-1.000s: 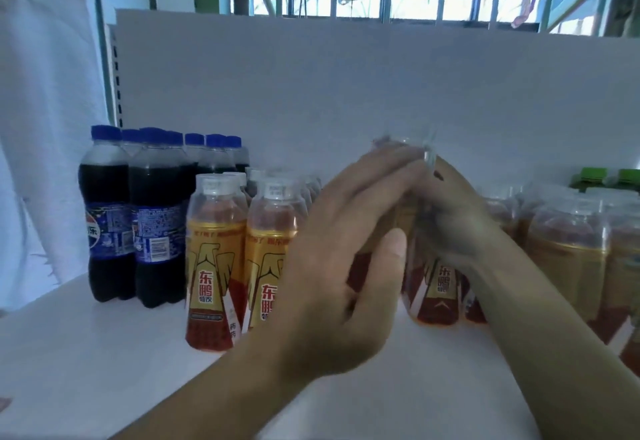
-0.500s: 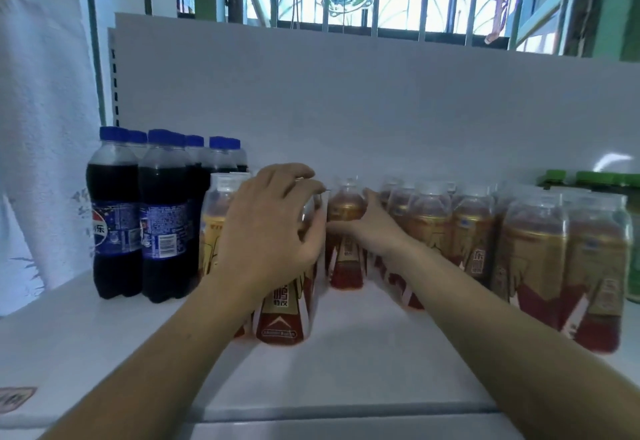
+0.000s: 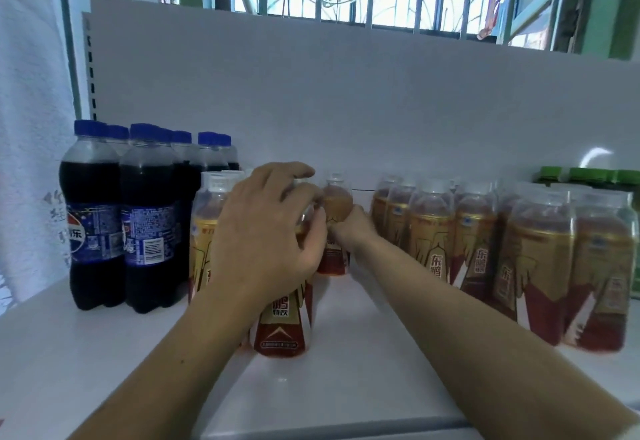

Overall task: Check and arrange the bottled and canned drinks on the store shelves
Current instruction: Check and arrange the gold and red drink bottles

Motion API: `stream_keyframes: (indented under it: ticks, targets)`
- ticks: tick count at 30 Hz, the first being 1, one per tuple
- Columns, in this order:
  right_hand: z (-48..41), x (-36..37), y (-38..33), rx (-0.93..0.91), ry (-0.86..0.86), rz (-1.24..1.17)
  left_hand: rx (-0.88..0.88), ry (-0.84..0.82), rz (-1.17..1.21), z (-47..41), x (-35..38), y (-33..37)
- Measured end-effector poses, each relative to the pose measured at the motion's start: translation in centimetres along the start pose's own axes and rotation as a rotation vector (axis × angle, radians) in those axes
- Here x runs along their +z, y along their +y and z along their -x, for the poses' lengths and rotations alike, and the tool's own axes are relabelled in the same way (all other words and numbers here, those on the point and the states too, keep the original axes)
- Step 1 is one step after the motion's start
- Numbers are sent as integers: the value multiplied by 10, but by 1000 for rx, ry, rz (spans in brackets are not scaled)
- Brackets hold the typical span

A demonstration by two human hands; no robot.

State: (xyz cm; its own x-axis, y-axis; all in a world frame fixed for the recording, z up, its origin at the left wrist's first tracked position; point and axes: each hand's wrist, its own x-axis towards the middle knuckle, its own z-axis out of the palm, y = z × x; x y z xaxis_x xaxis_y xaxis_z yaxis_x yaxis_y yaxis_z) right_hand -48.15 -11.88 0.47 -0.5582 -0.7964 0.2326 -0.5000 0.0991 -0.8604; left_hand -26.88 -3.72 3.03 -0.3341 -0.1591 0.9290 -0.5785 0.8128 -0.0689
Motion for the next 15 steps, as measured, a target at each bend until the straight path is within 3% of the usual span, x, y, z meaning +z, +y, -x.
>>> stream_keyframes:
  ticks: [8,13,15]
  targets:
    - [7,9,-8,32,113,17,6,0,-4,1,-2,1]
    - [25,3,-14,67,68,43,-10,-55,11,-1,-8,3]
    - [35,-5,-19,4,71,83,-17,-85,9,-2,-9,3]
